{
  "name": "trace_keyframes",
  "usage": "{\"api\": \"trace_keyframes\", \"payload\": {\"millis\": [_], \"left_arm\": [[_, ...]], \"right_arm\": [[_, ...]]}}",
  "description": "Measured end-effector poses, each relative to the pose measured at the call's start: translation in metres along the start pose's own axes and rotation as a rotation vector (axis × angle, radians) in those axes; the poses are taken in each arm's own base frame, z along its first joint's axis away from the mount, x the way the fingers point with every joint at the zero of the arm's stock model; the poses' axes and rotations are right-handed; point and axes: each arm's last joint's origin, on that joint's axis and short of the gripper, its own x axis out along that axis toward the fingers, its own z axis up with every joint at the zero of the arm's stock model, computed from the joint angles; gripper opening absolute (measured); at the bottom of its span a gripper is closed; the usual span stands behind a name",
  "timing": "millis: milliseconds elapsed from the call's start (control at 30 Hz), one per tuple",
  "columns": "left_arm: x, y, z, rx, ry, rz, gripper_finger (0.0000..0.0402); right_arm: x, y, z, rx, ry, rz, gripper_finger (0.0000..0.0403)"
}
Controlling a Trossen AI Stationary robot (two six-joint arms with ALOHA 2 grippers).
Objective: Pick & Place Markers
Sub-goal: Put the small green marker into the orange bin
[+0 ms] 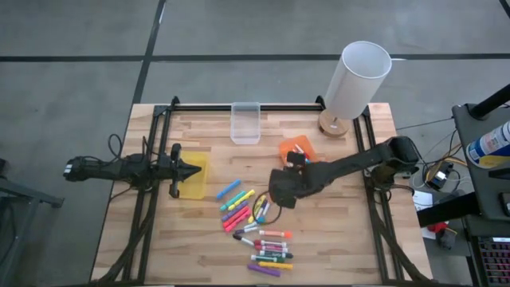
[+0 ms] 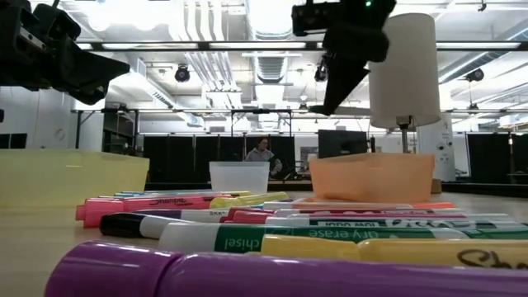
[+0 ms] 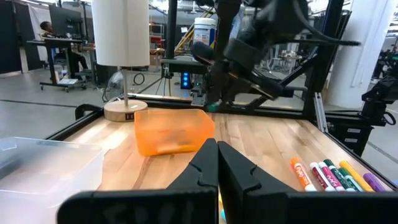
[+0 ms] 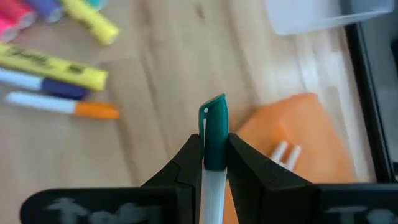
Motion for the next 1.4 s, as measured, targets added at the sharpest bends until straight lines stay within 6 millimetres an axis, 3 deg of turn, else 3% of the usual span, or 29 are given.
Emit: {"api": "trace_keyframes", "payload": {"millis": [233,567,900,1400], "left_arm": [[0.000,0.000,0.000,0.000,0.000,0.000,0.0000],[0.000,0.000,0.000,0.000,0.001,0.000,0.0000],[0.000,0.000,0.000,0.000,0.001,0.000,0.0000],[0.000,0.000,0.000,0.000,0.001,0.000,0.0000]], "right_arm": [[0.018,-0.038,-0.002,0.176,0.135,-0.091,0.0050],[0.051,-0.070,-0.017,0.253,0.253,-0.164,0.0055],[0.068,-0.071,-0.033,0.246,0.305,-0.172,0.0056],[0.082,-0.065,-0.041,0.251,0.276,-0.132,0.0056]]}}
